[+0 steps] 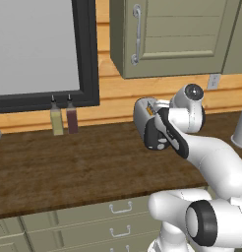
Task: Start the toaster. Once the lever pops up, take the bread to the plate on the dining counter.
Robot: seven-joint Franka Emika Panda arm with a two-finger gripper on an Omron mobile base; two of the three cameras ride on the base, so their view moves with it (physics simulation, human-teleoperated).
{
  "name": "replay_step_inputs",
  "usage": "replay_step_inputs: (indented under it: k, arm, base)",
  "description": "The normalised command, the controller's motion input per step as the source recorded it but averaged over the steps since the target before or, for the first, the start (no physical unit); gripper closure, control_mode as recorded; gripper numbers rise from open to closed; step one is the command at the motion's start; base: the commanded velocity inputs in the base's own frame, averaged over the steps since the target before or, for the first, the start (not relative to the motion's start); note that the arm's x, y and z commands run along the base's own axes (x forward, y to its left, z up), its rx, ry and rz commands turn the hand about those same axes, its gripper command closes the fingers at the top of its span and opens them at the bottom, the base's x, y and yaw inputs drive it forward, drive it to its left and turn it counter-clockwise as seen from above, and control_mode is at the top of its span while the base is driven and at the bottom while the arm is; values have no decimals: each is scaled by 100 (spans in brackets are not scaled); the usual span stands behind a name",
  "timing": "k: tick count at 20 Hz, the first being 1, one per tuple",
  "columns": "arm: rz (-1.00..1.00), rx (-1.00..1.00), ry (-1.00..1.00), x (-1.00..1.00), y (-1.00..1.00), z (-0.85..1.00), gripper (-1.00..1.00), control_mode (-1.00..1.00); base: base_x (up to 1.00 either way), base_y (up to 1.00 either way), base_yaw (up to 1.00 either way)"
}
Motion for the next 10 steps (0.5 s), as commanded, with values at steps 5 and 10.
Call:
replay_step_inputs:
  k: [5, 10]
  arm:
    - [0, 0, 0, 0, 0, 0, -100, -100]
    - [0, 0, 0, 0, 0, 0, -100, -100]
  base:
    - [0, 0, 0]
    - [0, 0, 0]
